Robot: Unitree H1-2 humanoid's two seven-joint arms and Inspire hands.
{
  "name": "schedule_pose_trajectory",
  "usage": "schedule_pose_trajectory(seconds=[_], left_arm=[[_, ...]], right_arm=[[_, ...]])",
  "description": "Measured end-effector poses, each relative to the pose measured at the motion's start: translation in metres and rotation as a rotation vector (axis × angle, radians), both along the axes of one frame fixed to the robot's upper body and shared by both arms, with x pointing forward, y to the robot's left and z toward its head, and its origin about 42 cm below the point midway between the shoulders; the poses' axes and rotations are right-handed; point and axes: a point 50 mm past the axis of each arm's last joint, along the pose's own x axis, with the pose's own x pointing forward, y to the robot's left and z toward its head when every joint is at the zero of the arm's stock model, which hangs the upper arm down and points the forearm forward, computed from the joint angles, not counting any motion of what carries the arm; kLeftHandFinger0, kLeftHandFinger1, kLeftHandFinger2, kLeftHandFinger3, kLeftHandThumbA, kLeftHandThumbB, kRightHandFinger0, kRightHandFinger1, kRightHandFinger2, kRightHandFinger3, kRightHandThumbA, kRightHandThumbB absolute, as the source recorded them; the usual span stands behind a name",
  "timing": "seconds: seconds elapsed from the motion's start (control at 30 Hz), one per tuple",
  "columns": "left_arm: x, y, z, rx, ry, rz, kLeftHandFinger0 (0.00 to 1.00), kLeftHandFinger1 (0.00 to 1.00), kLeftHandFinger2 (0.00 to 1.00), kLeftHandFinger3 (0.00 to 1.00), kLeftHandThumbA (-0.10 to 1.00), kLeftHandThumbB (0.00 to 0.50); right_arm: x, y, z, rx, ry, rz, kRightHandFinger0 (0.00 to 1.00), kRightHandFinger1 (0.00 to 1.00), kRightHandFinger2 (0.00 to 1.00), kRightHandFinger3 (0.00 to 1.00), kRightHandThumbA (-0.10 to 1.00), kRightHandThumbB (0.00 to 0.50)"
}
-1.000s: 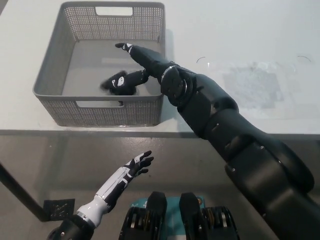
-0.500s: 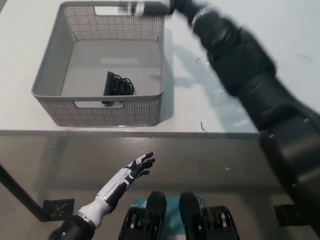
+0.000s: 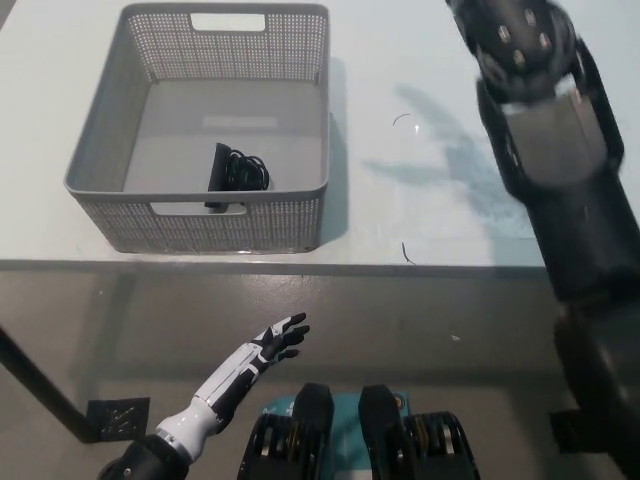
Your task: Use the right hand to pick up a webcam and put it into a container on the left side
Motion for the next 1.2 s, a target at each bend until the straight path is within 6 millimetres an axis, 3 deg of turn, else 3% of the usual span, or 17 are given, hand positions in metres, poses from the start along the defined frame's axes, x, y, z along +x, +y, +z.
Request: schedule_pose_trajectory(seconds=[0.03,0.1,0.2,0.37,0.5,0.57,0.6,0.7,0.8,0.93,1.2], left_arm=[[0.0,0.0,0.0,0.0,0.0,0.0,1.0,1.0,1.0,1.0,1.0,0.5],[0.0,0.0,0.0,0.0,0.001,0.001,1.0,1.0,1.0,1.0,1.0,0.5],[0.0,0.001,0.0,-0.001,0.002,0.003,1.0,1.0,1.0,1.0,1.0,0.5],[0.0,0.002,0.0,-0.002,0.002,0.009,1.0,1.0,1.0,1.0,1.0,0.5],[-0.003,0.005,-0.002,-0.014,0.0,0.029,1.0,1.0,1.0,1.0,1.0,0.5],[-0.007,0.006,-0.004,-0.028,0.0,0.048,1.0,1.0,1.0,1.0,1.0,0.5],[-0.009,0.006,-0.005,-0.042,0.001,0.063,1.0,1.0,1.0,1.0,1.0,0.5],[-0.017,0.006,-0.009,-0.076,0.0,0.1,1.0,1.0,1.0,1.0,1.0,0.5],[-0.026,0.005,-0.012,-0.111,-0.003,0.133,1.0,1.0,1.0,1.0,1.0,0.5],[-0.036,0.01,-0.016,-0.132,-0.003,0.17,1.0,1.0,1.0,1.0,1.0,0.5],[-0.047,0.018,-0.023,-0.143,0.0,0.214,1.0,1.0,1.0,1.0,1.0,0.5]], right_arm=[[-0.003,-0.003,-0.004,0.006,-0.003,0.0,1.0,1.0,1.0,1.0,1.0,0.401],[-0.016,-0.017,-0.034,0.03,0.022,-0.008,1.0,1.0,1.0,1.0,1.0,0.346],[-0.036,-0.035,-0.077,0.059,0.067,-0.024,1.0,1.0,1.0,1.0,1.0,0.367],[-0.086,-0.067,-0.148,0.115,0.152,-0.053,1.0,1.0,1.0,1.0,1.0,0.348],[-0.154,-0.094,-0.224,0.182,0.287,-0.082,1.0,1.0,1.0,1.0,1.0,0.38],[-0.184,-0.1,-0.252,0.22,0.354,-0.093,1.0,1.0,1.0,1.0,1.0,0.379],[-0.204,-0.104,-0.271,0.247,0.409,-0.103,1.0,1.0,1.0,1.0,1.0,0.329],[-0.249,-0.105,-0.315,0.327,0.532,-0.121,1.0,1.0,1.0,1.0,1.0,0.283],[-0.281,-0.097,-0.345,0.409,0.617,-0.127,1.0,1.0,1.0,1.0,1.0,0.257],[-0.307,-0.077,-0.366,0.491,0.672,-0.105,1.0,1.0,1.0,1.0,1.0,0.147],[-0.315,-0.062,-0.397,0.515,0.738,-0.079,1.0,1.0,1.0,1.0,1.0,0.159]])
